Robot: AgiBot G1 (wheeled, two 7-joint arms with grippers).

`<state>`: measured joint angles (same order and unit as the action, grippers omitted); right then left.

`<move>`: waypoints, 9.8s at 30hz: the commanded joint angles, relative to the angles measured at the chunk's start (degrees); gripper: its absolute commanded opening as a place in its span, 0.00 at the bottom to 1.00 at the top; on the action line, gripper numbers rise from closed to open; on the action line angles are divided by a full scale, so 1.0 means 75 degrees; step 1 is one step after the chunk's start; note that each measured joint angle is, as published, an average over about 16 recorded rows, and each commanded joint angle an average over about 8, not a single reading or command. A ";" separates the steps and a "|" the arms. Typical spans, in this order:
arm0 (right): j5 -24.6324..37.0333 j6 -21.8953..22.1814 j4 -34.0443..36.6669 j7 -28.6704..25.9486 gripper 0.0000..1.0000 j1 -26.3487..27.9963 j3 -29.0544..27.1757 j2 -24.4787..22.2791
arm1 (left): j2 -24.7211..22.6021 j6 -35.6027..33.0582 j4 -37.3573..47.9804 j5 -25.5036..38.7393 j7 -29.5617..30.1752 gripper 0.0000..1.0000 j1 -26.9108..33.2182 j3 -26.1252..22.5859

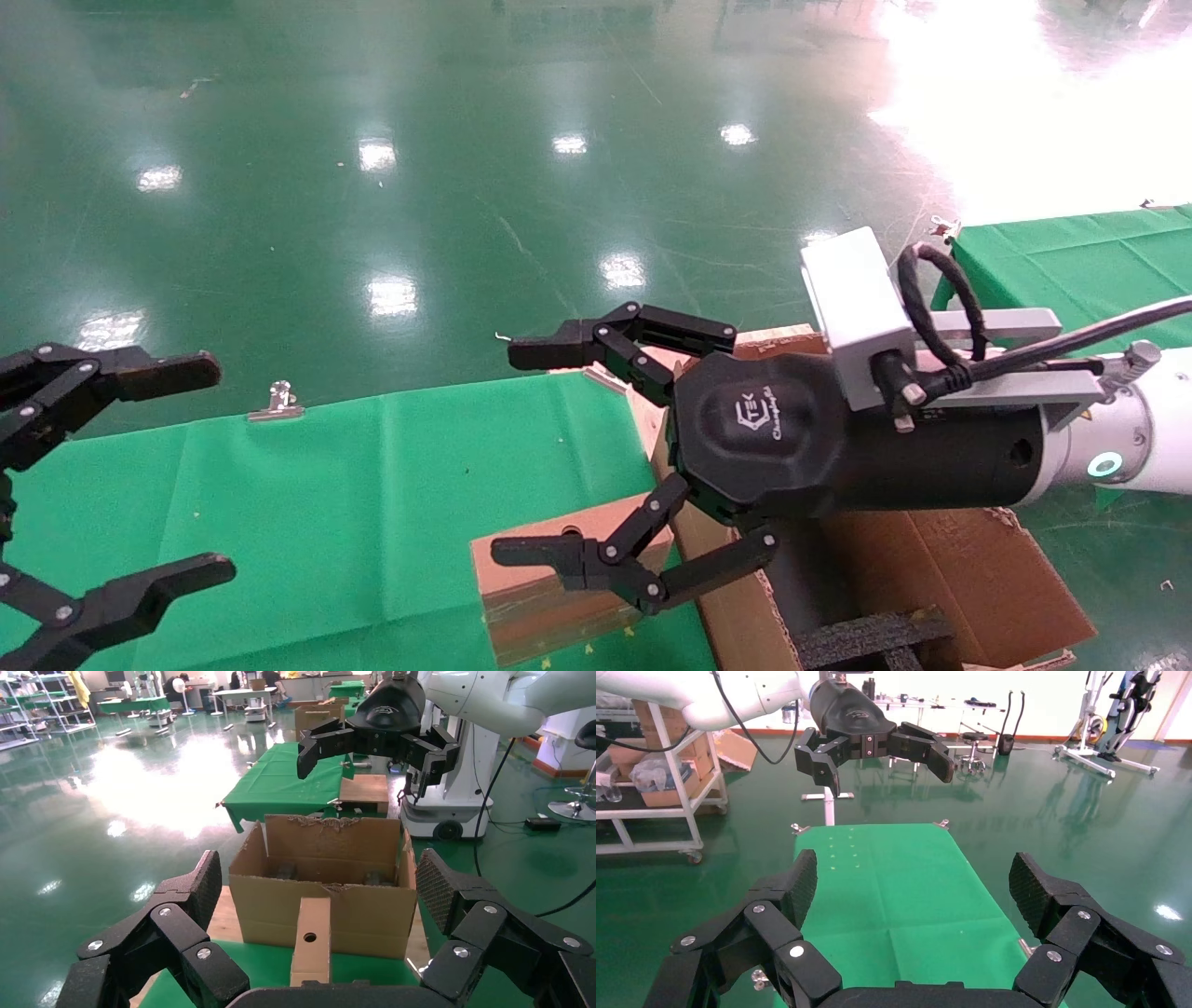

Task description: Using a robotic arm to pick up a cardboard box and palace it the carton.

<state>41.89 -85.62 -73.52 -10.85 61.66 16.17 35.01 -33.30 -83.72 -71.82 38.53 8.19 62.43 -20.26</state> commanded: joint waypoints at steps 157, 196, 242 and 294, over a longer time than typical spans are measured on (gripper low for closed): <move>0.3916 -0.0801 0.4672 0.2741 0.00 0.9447 0.8622 0.1779 | 0.0002 0.0003 0.0004 -0.0003 -0.0003 1.00 0.0000 -0.0004; 0.3061 -0.0112 0.5319 0.2037 0.00 1.0275 1.1728 -0.0229 | 0.0003 0.0005 0.0007 -0.0008 -0.0003 1.00 -0.0002 -0.0005; 0.5324 0.2073 0.1606 -0.8638 0.00 1.0522 1.2996 -0.1601 | 0.0005 0.0006 0.0010 -0.0008 -0.0005 1.00 -0.0003 -0.0005; 0.6570 0.4865 0.0387 -1.1246 0.00 0.8636 1.3754 -0.1534 | 0.0006 0.0007 0.0011 -0.0010 -0.0006 1.00 -0.0002 -0.0007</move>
<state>91.03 -49.40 -70.99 -94.99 126.19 119.51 23.23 -33.25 -83.66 -71.74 38.46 8.14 62.42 -20.31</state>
